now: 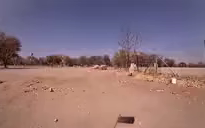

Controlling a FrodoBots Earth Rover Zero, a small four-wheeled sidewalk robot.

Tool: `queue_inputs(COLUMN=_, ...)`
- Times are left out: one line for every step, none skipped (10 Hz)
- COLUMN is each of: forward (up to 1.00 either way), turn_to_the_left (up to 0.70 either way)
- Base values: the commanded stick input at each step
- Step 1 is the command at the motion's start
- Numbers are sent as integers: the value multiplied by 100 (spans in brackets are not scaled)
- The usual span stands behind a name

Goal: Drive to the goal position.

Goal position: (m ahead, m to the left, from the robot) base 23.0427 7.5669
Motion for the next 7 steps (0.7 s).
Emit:
queue_inputs(forward=50, turn_to_the_left=0)
queue_inputs(forward=50, turn_to_the_left=0)
queue_inputs(forward=50, turn_to_the_left=0)
queue_inputs(forward=50, turn_to_the_left=0)
queue_inputs(forward=50, turn_to_the_left=0)
queue_inputs(forward=50, turn_to_the_left=0)
queue_inputs(forward=50, turn_to_the_left=0)
